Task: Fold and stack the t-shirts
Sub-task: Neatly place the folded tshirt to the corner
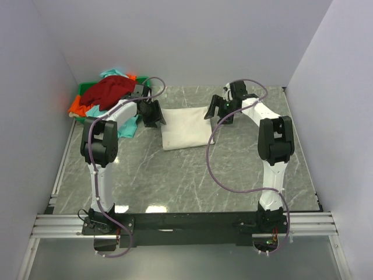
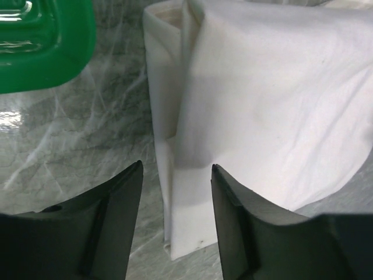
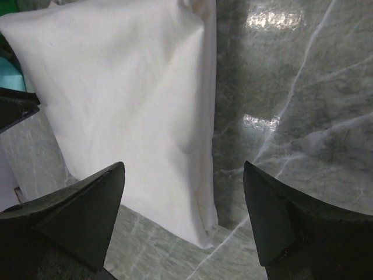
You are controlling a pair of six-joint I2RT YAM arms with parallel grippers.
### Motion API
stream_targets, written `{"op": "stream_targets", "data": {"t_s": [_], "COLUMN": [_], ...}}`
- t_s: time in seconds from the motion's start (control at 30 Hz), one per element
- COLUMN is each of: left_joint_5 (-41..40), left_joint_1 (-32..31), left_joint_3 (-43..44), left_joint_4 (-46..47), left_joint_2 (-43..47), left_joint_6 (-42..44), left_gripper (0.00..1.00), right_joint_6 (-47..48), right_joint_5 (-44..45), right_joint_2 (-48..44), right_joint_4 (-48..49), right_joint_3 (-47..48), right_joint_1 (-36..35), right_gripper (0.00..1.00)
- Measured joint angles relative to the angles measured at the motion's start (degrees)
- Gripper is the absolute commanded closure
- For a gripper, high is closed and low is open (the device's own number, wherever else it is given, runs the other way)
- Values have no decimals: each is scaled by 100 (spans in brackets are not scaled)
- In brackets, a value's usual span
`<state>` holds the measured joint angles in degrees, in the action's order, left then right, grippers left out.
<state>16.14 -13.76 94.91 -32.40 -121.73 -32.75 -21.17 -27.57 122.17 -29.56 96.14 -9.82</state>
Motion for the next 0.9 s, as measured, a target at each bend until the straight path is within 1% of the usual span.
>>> {"op": "stream_targets", "data": {"t_s": [0.13,0.37,0.43,0.5,0.53,0.6,0.63,0.7,0.73,0.77,0.9], "left_joint_5": [-107,-103,-98,-87,-81,-50,-33,-28,-28,-31,-37], "left_joint_1": [-4,2,2,2,2,2,2,2,2,2,2], "left_joint_3": [-2,-116,-140,-192,-208,-214,-214,-214,-214,-214,-229], "left_joint_4": [4,179,251,337,361,402,422,448,459,466,487], "left_joint_2": [0,-39,-105,-188,-219,-299,-313,-317,-328,-332,-339], "left_joint_6": [46,37,31,4,-2,-57,-68,-92,-96,-105,-94], "left_gripper": [51,56,60,65,73,76,82,89,97,100,100], "right_joint_6": [4,4,4,4,4,4,4,4,2,2,0], "right_joint_5": [-212,-457,-496,-507,-509,-509,-516,-522,-531,-535,-568], "right_joint_2": [0,4,7,13,13,15,22,37,57,74,140], "right_joint_4": [87,212,275,306,343,354,367,389,402,409,450], "right_joint_3": [-81,-109,-155,-221,-284,-396,-450,-531,-560,-575,-586], "right_joint_1": [11,13,13,13,13,13,13,13,13,13,13], "right_gripper": [12,13,13,13,13,13,13,13,13,13,13]}}
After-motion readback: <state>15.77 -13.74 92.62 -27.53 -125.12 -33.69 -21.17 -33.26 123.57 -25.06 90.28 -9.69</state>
